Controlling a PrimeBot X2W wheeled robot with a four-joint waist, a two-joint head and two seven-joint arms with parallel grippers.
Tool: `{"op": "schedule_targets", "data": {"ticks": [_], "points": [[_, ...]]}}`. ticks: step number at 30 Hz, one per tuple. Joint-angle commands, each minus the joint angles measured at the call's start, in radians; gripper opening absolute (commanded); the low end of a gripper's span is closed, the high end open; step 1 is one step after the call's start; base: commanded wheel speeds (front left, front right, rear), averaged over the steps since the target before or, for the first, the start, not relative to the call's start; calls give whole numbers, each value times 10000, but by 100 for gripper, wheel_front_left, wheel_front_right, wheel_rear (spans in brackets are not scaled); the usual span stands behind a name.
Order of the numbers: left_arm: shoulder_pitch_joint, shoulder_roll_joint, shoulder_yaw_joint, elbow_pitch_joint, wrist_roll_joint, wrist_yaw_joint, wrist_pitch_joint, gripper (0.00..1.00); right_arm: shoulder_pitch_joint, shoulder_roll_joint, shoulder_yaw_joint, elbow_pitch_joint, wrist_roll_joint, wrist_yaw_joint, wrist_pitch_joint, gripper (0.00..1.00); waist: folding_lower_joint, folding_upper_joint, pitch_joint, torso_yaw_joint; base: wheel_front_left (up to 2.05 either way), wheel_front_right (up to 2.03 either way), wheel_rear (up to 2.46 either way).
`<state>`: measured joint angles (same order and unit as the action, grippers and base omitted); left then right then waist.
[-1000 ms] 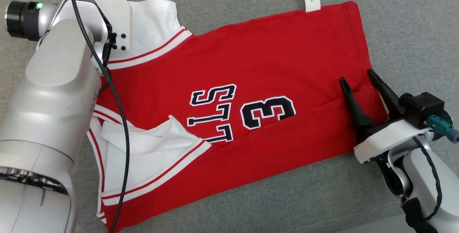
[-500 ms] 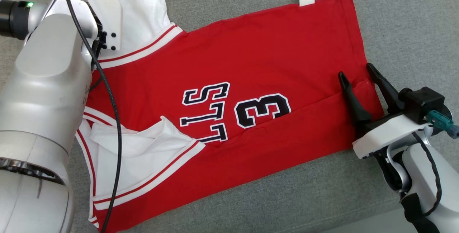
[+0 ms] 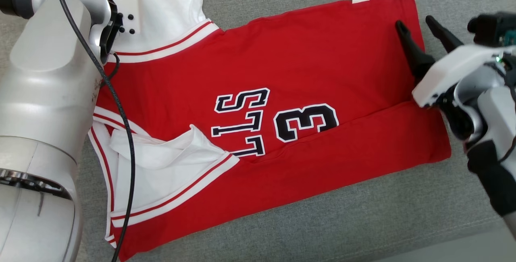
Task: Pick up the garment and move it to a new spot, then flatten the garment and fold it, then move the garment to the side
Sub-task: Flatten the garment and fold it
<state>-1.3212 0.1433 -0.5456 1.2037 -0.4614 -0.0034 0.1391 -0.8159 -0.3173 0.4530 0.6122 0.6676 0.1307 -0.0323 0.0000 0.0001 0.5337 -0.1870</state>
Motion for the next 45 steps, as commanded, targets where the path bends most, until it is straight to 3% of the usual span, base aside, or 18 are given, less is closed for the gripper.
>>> {"op": "schedule_targets", "data": {"ticks": [1,11,22,23,24,25,31,43,45], "points": [[-193,33,-28,-48,15,-33,-70,0,-300,-73,39,238,74,4,310,100,0,-1,24,49,0,0,0],[-466,67,-275,-197,132,-123,-145,0,-3083,153,525,2385,572,4,3710,100,0,-1,167,200,0,0,0],[-482,49,-473,-300,99,-50,0,0,-4212,513,1103,3577,513,3,5003,100,0,-1,219,350,0,0,0],[-485,42,-482,-313,83,-47,18,0,-4256,496,1151,3626,519,3,5033,91,0,-1,226,364,0,0,0],[-483,48,-488,-326,63,-48,22,0,-4273,490,1197,3671,521,3,5037,42,0,-1,232,374,0,0,0],[-479,64,-500,-336,52,-45,30,0,-4272,512,1256,3711,525,3,5054,0,0,-1,236,379,0,0,0],[-450,167,-519,-590,15,-115,-354,0,-4398,327,1517,3642,492,3,4574,0,0,-1,213,402,0,0,0],[-479,503,-265,-1566,-262,-346,-1855,0,-4290,-45,1858,3235,345,3,1211,0,0,-1,145,566,0,0,0],[-143,485,-155,-1853,-512,-549,-2092,0,-4034,-231,2088,3078,566,3,459,0,0,-1,36,632,0,0,0]]}}
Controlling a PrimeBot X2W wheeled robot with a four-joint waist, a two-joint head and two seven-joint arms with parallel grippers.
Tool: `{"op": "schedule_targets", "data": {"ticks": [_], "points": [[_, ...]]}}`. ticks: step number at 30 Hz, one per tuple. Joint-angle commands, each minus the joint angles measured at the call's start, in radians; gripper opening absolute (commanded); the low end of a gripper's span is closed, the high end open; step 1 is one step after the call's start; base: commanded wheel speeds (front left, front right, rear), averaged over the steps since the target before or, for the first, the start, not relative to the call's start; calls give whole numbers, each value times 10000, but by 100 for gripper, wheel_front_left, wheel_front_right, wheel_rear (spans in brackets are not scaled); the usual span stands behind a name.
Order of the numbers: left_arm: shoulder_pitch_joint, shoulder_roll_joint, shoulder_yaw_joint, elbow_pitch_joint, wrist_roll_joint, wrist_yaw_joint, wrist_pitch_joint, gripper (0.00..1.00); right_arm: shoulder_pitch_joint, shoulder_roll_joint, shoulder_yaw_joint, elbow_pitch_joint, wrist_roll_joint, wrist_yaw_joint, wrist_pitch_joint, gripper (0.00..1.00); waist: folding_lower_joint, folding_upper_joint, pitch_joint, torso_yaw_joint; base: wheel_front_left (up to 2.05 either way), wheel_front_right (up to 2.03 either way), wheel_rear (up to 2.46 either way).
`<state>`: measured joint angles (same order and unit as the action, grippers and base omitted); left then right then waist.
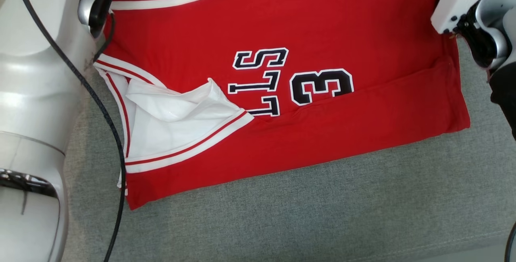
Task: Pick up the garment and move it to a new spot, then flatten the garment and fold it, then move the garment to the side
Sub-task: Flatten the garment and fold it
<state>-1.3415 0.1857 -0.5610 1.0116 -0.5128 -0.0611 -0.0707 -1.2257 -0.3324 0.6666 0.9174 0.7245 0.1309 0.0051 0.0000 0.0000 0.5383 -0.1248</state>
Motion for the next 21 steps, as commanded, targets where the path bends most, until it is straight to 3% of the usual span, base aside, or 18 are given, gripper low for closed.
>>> {"op": "schedule_targets", "data": {"ticks": [1,10,15,21], "points": [[216,52,38,-33,-87,-43,-17,0,161,-188,28,-8,71,1,-120,0,0,0,-67,38,0,0,0],[2390,487,453,-2084,-1036,-297,-109,0,1869,-1276,822,-1155,1830,1,-979,0,0,0,-843,420,0,0,0],[4090,960,589,-4259,-1457,174,434,0,2691,-1991,1299,-1710,2568,1,-1185,0,0,0,-1217,607,0,0,0],[6374,1650,772,-7552,-1946,1167,1410,0,3281,-2501,1765,-2019,3048,1,-1565,0,0,0,-1485,716,0,0,0]]}}
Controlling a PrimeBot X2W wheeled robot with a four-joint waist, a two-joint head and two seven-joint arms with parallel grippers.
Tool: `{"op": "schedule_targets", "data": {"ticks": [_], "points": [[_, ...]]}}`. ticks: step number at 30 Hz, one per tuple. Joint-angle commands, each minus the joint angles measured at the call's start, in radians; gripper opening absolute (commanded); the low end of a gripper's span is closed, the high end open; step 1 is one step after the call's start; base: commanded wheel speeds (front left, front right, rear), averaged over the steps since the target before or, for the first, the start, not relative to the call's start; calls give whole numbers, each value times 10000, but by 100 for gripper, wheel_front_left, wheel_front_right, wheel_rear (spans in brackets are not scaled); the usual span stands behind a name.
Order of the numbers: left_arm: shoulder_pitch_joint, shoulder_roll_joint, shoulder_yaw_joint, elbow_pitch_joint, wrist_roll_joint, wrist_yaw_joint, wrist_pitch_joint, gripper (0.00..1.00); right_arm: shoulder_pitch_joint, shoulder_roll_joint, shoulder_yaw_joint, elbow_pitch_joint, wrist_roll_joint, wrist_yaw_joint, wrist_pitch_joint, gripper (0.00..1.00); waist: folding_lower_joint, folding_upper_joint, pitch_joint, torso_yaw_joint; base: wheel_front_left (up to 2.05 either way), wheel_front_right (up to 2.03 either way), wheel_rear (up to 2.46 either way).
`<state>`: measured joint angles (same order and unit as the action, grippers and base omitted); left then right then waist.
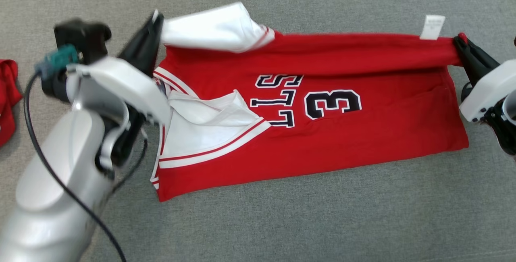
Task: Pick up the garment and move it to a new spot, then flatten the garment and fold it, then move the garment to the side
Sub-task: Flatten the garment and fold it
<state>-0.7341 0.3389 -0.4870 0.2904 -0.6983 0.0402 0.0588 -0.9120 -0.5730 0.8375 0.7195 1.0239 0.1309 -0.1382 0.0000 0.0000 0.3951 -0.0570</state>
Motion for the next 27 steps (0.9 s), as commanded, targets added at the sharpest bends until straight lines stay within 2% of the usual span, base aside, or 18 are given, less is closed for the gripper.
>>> {"op": "schedule_targets", "data": {"ticks": [1,7,12,17,27], "points": [[696,215,56,-894,-176,328,255,0,224,-162,126,-76,89,1,-232,0,0,0,-79,58,0,0,0],[2747,694,168,-3796,-545,1354,914,0,638,-511,532,-244,176,1,-758,0,0,0,-204,187,0,0,0],[3866,806,132,-5059,-785,1872,1153,0,976,-710,722,-257,313,1,-951,0,0,0,-196,265,0,0,0],[4525,733,81,-5285,-1004,2084,1172,0,1236,-722,832,-148,318,1,-1088,0,0,0,-110,276,0,0,0],[4848,441,-126,-4307,-1172,2027,1033,0,1369,-324,1045,317,229,1,-1200,0,0,0,20,233,0,0,0]]}}
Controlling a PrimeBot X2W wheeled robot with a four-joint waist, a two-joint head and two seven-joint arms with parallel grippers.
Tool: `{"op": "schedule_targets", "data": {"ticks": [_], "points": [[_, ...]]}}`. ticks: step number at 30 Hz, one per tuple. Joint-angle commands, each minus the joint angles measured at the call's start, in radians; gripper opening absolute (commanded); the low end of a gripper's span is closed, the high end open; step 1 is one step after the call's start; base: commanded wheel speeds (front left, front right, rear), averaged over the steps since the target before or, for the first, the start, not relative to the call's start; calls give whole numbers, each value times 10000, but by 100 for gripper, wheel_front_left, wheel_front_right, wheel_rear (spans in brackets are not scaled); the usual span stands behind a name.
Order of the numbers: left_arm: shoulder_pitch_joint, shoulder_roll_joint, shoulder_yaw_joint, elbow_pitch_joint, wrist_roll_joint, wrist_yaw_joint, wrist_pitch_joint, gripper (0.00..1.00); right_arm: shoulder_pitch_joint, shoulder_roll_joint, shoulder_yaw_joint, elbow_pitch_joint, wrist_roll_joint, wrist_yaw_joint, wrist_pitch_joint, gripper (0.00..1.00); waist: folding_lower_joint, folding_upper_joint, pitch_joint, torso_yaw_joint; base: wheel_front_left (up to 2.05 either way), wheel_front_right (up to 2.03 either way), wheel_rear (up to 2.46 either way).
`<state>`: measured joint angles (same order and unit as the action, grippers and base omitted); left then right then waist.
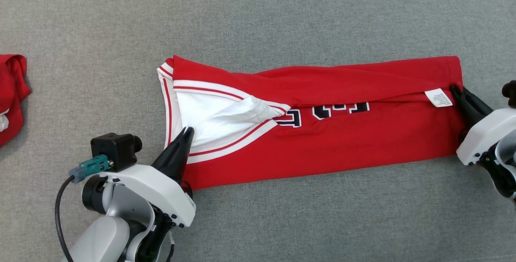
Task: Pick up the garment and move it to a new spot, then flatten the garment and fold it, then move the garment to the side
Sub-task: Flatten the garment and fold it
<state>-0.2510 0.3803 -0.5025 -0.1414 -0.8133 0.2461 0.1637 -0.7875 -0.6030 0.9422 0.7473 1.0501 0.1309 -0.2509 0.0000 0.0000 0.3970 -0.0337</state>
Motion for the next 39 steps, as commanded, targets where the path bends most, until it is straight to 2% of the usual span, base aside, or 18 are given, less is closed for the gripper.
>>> {"op": "schedule_targets", "data": {"ticks": [1,2,4,5,6,8,12,18,29,39], "points": [[14,-53,28,120,-102,-67,-49,0,111,57,10,117,-57,1,-80,0,0,0,8,4,0,0,0],[-13,-72,-5,247,-89,-78,-51,0,101,136,20,196,-62,1,-67,13,0,0,11,9,0,0,0],[-94,-166,-8,458,-111,-76,-123,0,97,242,45,335,-69,1,-90,49,0,0,-4,20,0,0,0],[-135,-204,-18,569,-109,-73,-134,0,91,275,41,401,-71,1,-97,98,0,0,-23,28,0,0,0],[-166,-208,-51,690,-48,-51,-141,31,84,327,6,456,-57,1,-111,100,0,0,-52,34,0,0,0],[-177,-277,-36,859,-80,-9,-196,100,14,380,-140,529,-110,2,-138,100,0,0,-146,40,0,0,0],[-145,-361,129,1119,45,98,-620,100,-51,446,-849,292,-537,1,-145,100,0,0,-412,-9,0,0,0],[37,-664,452,1444,147,117,-1676,100,617,820,-2317,-583,-1936,1,-141,100,0,0,-946,-135,0,0,0],[212,-1123,744,2495,630,-73,-3707,100,2668,2233,-4266,-2120,-4252,1,-140,100,0,0,-2048,-361,0,0,0],[724,-1425,1058,3091,1376,-492,-4281,100,4354,3189,-5762,-3381,-5807,1,-141,100,0,0,-2751,-353,0,0,0]]}}
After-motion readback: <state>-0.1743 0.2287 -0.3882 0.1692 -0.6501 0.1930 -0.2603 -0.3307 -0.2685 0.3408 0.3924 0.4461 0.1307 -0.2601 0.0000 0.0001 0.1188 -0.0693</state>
